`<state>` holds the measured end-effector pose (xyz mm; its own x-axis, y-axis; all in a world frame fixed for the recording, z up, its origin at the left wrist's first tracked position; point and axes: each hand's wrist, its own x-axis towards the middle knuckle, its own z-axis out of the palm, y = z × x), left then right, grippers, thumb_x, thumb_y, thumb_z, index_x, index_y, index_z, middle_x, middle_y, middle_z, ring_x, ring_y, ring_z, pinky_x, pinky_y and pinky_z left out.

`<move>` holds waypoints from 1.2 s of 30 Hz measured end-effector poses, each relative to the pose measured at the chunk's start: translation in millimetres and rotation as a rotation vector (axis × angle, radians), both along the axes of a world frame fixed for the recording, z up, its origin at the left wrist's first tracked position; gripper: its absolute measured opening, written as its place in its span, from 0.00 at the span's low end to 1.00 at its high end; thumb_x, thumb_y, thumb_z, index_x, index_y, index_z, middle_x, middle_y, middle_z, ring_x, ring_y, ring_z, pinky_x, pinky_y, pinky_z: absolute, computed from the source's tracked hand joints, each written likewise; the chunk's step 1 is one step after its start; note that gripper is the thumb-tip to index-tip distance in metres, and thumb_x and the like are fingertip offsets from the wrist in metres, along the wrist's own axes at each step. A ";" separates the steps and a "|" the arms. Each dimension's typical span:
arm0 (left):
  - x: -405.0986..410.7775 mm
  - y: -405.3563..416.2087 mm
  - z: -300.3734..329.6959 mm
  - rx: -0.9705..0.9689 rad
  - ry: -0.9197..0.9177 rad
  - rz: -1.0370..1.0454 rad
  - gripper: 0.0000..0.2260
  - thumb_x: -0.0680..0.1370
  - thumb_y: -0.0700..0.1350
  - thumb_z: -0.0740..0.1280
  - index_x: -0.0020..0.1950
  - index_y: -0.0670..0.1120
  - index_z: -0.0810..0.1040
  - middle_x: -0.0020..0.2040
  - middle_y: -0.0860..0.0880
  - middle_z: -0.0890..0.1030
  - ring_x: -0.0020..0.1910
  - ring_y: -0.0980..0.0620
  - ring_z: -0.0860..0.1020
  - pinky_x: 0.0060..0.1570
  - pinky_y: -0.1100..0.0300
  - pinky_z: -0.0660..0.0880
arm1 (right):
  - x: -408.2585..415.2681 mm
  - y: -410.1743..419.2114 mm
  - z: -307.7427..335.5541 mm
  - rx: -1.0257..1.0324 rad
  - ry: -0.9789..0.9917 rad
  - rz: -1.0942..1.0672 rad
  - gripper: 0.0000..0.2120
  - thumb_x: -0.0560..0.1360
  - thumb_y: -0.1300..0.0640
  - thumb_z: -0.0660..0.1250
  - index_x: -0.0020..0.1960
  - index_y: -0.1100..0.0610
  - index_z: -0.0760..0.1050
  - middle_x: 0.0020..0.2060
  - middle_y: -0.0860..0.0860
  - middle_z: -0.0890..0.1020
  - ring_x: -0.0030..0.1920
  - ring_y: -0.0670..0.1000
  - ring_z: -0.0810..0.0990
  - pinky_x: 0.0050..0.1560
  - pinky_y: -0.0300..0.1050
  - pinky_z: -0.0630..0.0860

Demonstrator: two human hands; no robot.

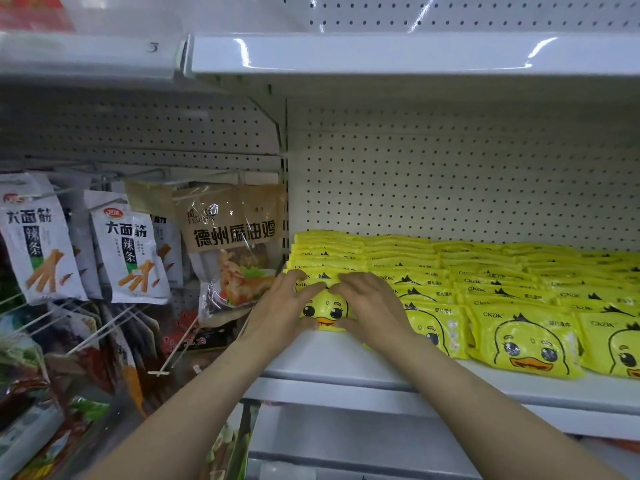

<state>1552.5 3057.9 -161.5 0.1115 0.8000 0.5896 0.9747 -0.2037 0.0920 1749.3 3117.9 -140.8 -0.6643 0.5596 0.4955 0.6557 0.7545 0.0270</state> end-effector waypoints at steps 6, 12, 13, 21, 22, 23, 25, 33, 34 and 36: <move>7.3 -2.4 -1.0 0.006 -0.038 0.050 0.31 0.66 0.57 0.77 0.67 0.54 0.75 0.62 0.46 0.73 0.58 0.44 0.72 0.51 0.50 0.76 | 3.1 -2.8 -4.1 -0.044 0.008 0.004 0.32 0.63 0.50 0.78 0.66 0.50 0.75 0.68 0.52 0.75 0.68 0.57 0.73 0.64 0.53 0.70; 17.7 -2.8 4.4 -0.043 -0.050 0.138 0.30 0.67 0.55 0.77 0.67 0.54 0.74 0.62 0.47 0.72 0.59 0.44 0.69 0.53 0.48 0.75 | 0.7 -1.4 3.5 -0.062 -0.028 -0.008 0.31 0.70 0.48 0.75 0.71 0.48 0.69 0.74 0.50 0.67 0.74 0.54 0.64 0.70 0.49 0.61; 20.5 -3.9 4.4 -0.039 -0.057 0.145 0.30 0.67 0.56 0.77 0.67 0.54 0.74 0.63 0.47 0.72 0.60 0.43 0.69 0.54 0.48 0.74 | 6.8 -2.0 4.3 -0.081 0.001 0.000 0.31 0.70 0.47 0.75 0.71 0.48 0.70 0.74 0.50 0.67 0.74 0.53 0.63 0.72 0.49 0.60; 116.8 -8.6 10.2 -0.046 -0.164 -0.116 0.30 0.68 0.57 0.76 0.69 0.55 0.74 0.66 0.47 0.72 0.64 0.45 0.69 0.61 0.51 0.71 | 108.7 -17.1 4.8 -0.174 0.341 -0.142 0.24 0.69 0.49 0.77 0.64 0.48 0.78 0.68 0.51 0.75 0.70 0.53 0.69 0.67 0.47 0.68; 128.5 -7.8 7.4 -0.042 -0.146 -0.147 0.30 0.68 0.56 0.76 0.68 0.55 0.74 0.66 0.47 0.72 0.64 0.45 0.69 0.61 0.52 0.71 | 120.7 -19.2 1.1 -0.180 0.342 -0.154 0.23 0.69 0.50 0.77 0.63 0.48 0.79 0.68 0.51 0.75 0.70 0.52 0.69 0.66 0.46 0.67; 137.7 -6.5 4.6 -0.044 -0.119 -0.169 0.30 0.67 0.56 0.76 0.68 0.55 0.75 0.65 0.47 0.73 0.63 0.45 0.70 0.60 0.51 0.71 | 130.9 -20.8 -2.8 -0.183 0.334 -0.159 0.23 0.68 0.50 0.78 0.62 0.48 0.79 0.67 0.51 0.76 0.69 0.52 0.70 0.65 0.45 0.68; 149.7 -3.6 0.5 -0.048 -0.066 -0.185 0.29 0.67 0.56 0.77 0.66 0.54 0.76 0.65 0.47 0.74 0.63 0.44 0.71 0.58 0.51 0.72 | 146.2 -22.9 -10.5 -0.185 0.313 -0.151 0.23 0.67 0.51 0.79 0.61 0.48 0.80 0.66 0.51 0.77 0.68 0.53 0.71 0.63 0.45 0.69; 147.7 6.8 -5.6 -0.021 -0.018 -0.186 0.30 0.63 0.49 0.81 0.64 0.50 0.78 0.61 0.45 0.77 0.58 0.41 0.74 0.53 0.49 0.75 | 158.1 -12.9 -26.9 0.019 0.146 -0.088 0.26 0.59 0.52 0.82 0.55 0.53 0.82 0.60 0.55 0.81 0.60 0.59 0.79 0.58 0.54 0.77; 146.8 8.9 -6.0 -0.016 -0.003 -0.178 0.31 0.62 0.49 0.81 0.63 0.50 0.79 0.61 0.45 0.77 0.57 0.41 0.75 0.53 0.49 0.75 | 157.6 -11.0 -27.9 0.054 0.138 -0.089 0.26 0.58 0.52 0.82 0.54 0.53 0.82 0.60 0.55 0.81 0.59 0.59 0.80 0.58 0.54 0.77; 148.1 15.4 -5.6 -0.005 0.019 -0.152 0.31 0.60 0.48 0.82 0.62 0.49 0.79 0.59 0.44 0.78 0.55 0.41 0.76 0.50 0.49 0.76 | 155.2 -5.5 -28.6 0.106 0.121 -0.099 0.26 0.58 0.52 0.82 0.54 0.54 0.82 0.59 0.55 0.82 0.58 0.59 0.80 0.58 0.53 0.77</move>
